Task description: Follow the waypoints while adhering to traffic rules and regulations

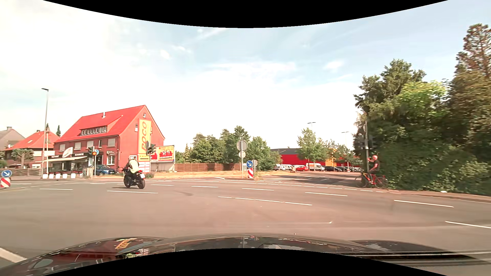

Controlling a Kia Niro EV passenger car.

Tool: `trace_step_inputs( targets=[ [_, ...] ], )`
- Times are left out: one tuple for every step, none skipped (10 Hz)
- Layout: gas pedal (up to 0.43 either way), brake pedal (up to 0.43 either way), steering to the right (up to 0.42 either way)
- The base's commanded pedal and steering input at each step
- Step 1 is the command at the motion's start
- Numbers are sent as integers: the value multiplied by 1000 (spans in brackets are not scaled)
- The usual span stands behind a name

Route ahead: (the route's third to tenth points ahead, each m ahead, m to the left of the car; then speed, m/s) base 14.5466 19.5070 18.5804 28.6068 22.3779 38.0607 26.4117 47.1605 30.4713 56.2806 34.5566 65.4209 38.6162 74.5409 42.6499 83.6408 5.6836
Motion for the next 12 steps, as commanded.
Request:
trace_step_inputs(
  targets=[
    [169, 0, -312],
    [169, 0, -314],
    [169, 0, -315],
    [177, 0, -315],
    [189, 0, -315],
    [189, 0, -315],
    [189, 0, -314],
    [197, 0, -309],
    [197, 0, -300],
    [197, 0, -294],
    [197, 0, -289],
    [197, 0, -284]
  ],
)
